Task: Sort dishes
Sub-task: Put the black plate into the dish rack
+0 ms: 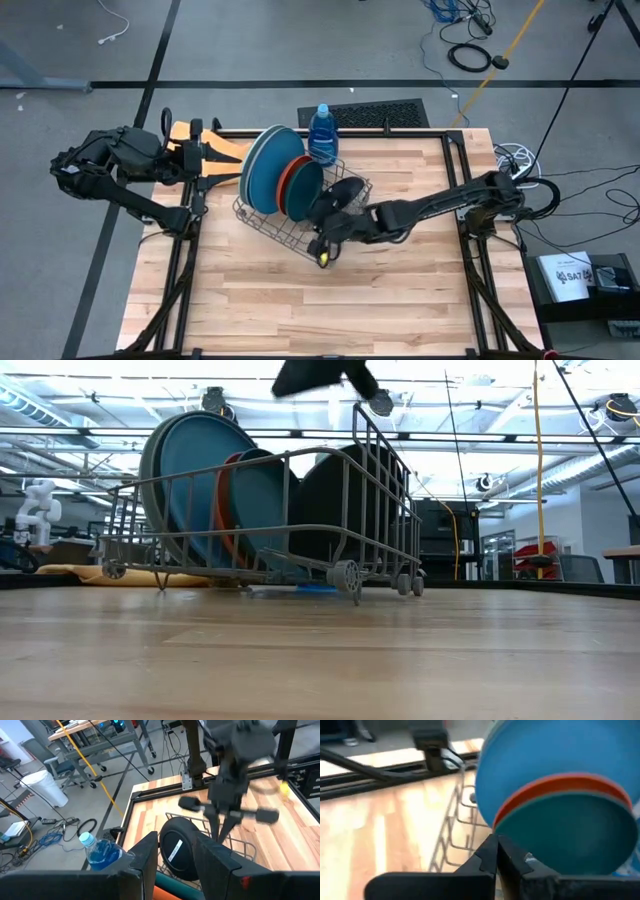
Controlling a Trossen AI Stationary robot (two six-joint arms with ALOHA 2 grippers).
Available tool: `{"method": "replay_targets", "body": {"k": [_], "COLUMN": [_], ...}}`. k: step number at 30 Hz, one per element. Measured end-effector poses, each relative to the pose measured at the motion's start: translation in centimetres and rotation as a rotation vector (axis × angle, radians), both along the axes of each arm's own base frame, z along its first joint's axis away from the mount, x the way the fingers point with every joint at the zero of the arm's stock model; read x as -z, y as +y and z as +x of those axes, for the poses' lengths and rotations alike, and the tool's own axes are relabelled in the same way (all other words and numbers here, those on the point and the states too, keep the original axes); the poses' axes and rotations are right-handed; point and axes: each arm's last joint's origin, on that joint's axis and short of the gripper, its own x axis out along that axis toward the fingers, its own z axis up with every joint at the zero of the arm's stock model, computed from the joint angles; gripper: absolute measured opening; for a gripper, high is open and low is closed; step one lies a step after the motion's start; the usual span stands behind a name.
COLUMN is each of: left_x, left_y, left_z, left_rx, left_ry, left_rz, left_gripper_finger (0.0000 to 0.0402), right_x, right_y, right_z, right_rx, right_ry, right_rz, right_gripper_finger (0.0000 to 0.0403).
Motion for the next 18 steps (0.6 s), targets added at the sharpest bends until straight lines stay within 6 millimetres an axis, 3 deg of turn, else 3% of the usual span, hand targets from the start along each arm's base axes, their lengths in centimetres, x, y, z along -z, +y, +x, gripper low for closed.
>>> {"method": "replay_targets", "body": {"k": [5,9,14,18], "left_x": [0.0,0.0,0.1,0.1], "left_y": [0.0,0.0,0.0,0.0], "left_z": [0.0,0.0,0.0,0.0], "left_rx": [0.000,0.000,0.001,0.001], "left_ry": [0.003,0.004,0.006,0.006], "left_rz": [0.000,0.001,0.000,0.000], "left_gripper_finger": [0.0123,0.0123,0.0123,0.0123], "right_x": [-4.0,-6.7,-7.7,-7.6], "right_y": [-0.2,-0.4,-1.2,-2.3], "right_z": [-2.0,-3.4,-5.1,-6.3], "right_rx": [-0.073,-0.146,-0.211,-0.221], "right_ry": [0.023,0.196,0.476,0.637], "right_rz": [-0.051,-0.169,-0.273,-0.296], "right_gripper_finger": [0.0045,0.0111,0.0179,0.0192]}}
